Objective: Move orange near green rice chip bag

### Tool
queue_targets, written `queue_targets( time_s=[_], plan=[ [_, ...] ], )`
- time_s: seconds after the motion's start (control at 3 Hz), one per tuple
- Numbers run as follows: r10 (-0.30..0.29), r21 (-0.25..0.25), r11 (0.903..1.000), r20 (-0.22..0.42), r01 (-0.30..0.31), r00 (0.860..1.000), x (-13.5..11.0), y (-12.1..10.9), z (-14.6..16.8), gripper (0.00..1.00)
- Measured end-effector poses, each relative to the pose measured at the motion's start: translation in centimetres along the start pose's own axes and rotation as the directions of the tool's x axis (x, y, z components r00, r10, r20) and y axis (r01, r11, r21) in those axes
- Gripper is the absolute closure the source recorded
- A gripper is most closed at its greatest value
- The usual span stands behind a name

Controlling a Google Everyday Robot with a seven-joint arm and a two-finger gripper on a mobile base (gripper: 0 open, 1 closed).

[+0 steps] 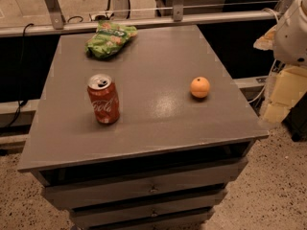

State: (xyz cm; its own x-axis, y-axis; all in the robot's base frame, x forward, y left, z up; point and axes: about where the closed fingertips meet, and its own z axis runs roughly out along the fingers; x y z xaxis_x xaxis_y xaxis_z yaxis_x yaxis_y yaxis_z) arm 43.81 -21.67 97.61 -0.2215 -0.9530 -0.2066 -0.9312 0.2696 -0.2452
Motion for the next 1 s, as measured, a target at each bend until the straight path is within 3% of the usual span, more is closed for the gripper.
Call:
queue_targets(
  time_s=[0.33,1.0],
  plan=[
    [0.0,0.001,1.0,0.001,0.0,1.0,0.0,0.0,0.0,0.0],
    [-0.015,-0.025,0.9996,0.09,0.017,0.996,-3.0,-1.8,5.4,0.0]
  ],
)
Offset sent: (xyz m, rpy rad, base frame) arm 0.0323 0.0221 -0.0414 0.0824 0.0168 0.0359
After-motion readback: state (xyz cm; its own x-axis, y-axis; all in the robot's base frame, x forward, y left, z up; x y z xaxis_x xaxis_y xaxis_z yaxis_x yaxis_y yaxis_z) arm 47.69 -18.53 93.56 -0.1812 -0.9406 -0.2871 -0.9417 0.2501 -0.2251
